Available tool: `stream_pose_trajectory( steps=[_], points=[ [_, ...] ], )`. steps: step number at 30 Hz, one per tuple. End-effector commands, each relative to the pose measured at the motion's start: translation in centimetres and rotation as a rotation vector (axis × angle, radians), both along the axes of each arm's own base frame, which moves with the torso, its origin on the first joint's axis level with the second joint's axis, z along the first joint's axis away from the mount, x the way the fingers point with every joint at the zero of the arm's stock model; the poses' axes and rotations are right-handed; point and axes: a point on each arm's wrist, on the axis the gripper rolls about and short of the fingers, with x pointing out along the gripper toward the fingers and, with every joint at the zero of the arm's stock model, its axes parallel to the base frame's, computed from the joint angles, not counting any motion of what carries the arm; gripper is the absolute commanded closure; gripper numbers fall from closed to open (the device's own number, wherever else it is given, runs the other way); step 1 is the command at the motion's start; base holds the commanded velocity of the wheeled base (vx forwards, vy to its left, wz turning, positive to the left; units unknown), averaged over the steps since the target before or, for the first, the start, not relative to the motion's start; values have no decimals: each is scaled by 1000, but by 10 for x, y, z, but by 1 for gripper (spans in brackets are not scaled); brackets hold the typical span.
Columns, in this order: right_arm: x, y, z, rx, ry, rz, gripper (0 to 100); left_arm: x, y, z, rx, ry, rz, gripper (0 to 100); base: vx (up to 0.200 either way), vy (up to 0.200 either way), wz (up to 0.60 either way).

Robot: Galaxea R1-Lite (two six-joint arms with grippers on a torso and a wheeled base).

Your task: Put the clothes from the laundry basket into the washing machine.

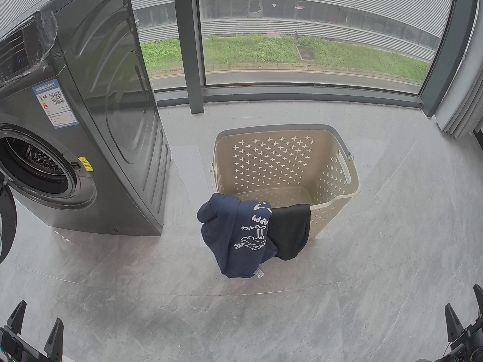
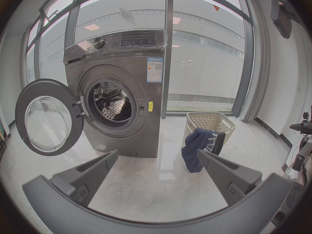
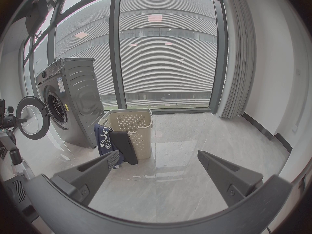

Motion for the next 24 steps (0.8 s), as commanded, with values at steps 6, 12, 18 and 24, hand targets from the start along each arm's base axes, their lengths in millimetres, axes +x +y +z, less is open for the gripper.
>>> stream_pose_trajectory(
  steps=[6,12,18,24],
  points=[
    [0,0,-5,0,1,1,0,1,0,-5,-2,9,1,0,0,0,0],
    [0,0,-5,0,0,1,0,1,0,-5,3,9,1,0,33,0,0],
    [0,0,-5,10,1,-7,0,1,0,-5,1,9,1,0,200,0,0],
    [-3,0,9,7,-69,4,0,1,0,-5,1,9,1,0,67,0,0]
  ],
)
